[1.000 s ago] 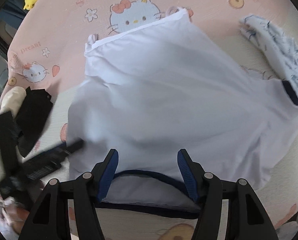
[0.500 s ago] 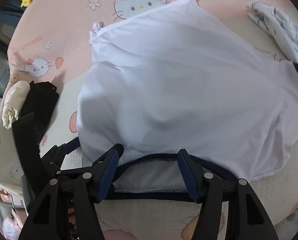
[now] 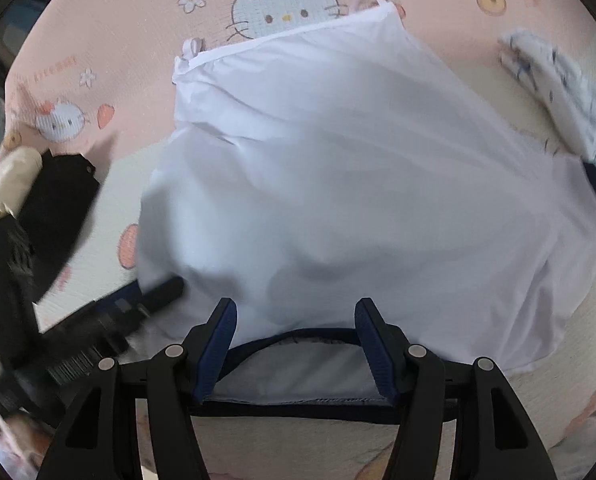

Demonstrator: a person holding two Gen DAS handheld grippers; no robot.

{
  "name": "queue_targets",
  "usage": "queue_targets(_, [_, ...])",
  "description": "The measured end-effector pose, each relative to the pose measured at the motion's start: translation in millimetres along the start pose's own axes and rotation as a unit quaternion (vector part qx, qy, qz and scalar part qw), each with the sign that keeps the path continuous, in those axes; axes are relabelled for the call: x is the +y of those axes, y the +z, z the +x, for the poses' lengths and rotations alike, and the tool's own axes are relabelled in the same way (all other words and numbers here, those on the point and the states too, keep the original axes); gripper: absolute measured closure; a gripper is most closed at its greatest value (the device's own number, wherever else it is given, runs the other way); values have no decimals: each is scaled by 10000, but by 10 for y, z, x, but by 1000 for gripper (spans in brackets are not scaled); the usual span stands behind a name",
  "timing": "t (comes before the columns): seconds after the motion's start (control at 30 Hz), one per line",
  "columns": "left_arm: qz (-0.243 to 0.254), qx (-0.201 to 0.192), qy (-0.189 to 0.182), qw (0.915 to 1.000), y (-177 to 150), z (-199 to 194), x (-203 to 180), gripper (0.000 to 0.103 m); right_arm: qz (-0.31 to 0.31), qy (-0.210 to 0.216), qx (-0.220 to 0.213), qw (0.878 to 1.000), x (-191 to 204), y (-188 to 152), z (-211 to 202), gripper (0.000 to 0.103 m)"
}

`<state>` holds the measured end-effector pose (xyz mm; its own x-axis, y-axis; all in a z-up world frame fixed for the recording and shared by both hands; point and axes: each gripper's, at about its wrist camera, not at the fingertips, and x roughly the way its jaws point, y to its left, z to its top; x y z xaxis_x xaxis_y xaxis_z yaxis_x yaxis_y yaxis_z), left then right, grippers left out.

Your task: Fold clothes

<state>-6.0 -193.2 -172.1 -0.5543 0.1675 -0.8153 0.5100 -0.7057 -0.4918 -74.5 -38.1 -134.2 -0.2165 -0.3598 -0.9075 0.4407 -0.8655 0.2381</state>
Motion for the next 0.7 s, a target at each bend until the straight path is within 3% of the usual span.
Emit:
queue_targets(0.07, [-250, 33, -224, 9994, 65, -33, 101, 48, -152, -107, -23, 9998, 54, 0, 7, 42])
queue_targets(0.23, [-278, -41, -110, 9995, 31, -82, 137, 67, -499, -250, -65, 9984, 216, -8, 47, 42])
queue_targets(0.33, [-201, -109, -36, 9997, 35, -130, 143, 71, -665, -259, -124, 9974, 312, 3, 63, 42])
queue_targets(0.5, [-124, -180, -112, 9997, 6, -234, 103, 72, -810, -219, -207, 9963, 441, 76, 82, 42])
queue_targets(0.63, [-351, -75, -142, 9993, 96, -258, 139, 70, -857, -122, -292, 9958, 525, 167, 90, 42])
queue_targets(0.7, [-692, -5, -201, 9974, 183, -256, 202, 58, -823, -14, -321, 9961, 528, 216, 81, 42])
